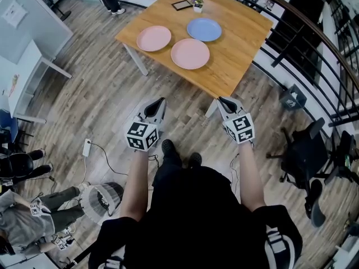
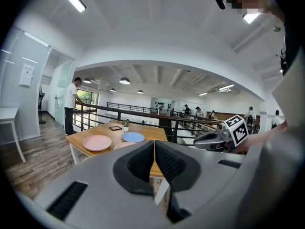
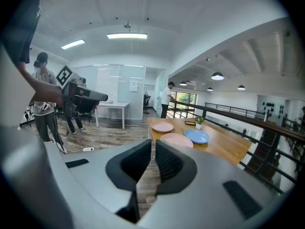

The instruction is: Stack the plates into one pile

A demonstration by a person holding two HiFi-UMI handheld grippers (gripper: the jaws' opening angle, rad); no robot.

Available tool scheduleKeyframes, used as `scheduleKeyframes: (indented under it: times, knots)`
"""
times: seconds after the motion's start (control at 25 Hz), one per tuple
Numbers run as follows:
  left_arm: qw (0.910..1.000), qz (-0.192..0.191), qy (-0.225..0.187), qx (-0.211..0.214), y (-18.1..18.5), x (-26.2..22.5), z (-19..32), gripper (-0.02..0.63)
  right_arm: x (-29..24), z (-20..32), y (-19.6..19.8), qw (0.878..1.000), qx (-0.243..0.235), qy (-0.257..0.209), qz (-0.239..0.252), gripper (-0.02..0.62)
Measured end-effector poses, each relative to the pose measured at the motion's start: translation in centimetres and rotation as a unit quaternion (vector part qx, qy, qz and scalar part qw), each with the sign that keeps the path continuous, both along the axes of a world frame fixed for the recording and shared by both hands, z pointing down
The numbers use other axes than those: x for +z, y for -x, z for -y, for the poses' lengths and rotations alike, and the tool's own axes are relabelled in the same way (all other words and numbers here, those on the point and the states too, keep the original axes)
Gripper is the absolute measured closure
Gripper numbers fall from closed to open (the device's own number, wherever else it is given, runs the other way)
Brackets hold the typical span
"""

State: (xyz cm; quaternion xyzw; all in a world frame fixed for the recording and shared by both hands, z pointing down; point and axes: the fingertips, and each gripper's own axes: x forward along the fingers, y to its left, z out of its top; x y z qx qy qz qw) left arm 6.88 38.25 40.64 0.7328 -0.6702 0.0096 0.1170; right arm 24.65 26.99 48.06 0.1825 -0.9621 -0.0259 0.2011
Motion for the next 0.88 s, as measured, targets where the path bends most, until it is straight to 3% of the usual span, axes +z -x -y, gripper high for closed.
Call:
scheduleKeyframes:
  times: [0.52,0.6,0.88]
  knots:
    - [1.0,-0.003,0.006,-0.007,-0.5,0.8,0.7,0.575,0.1,1.0,-0.7,1.0,0.009,0.006,0.022,0.425]
    - [0.9999,-0.003,0.008,-0.007,-0.4,1.0,0.8,0.526,0.2,1.1,-0.6,1.0,0.011,0.008,0.026,0.399]
    - [0.9999,-0.003,0.012,-0.007,-0.2,1.4,1.0,0.445,0.3,1.5,-0.3,0.999,0.02,0.01,0.035,0.318]
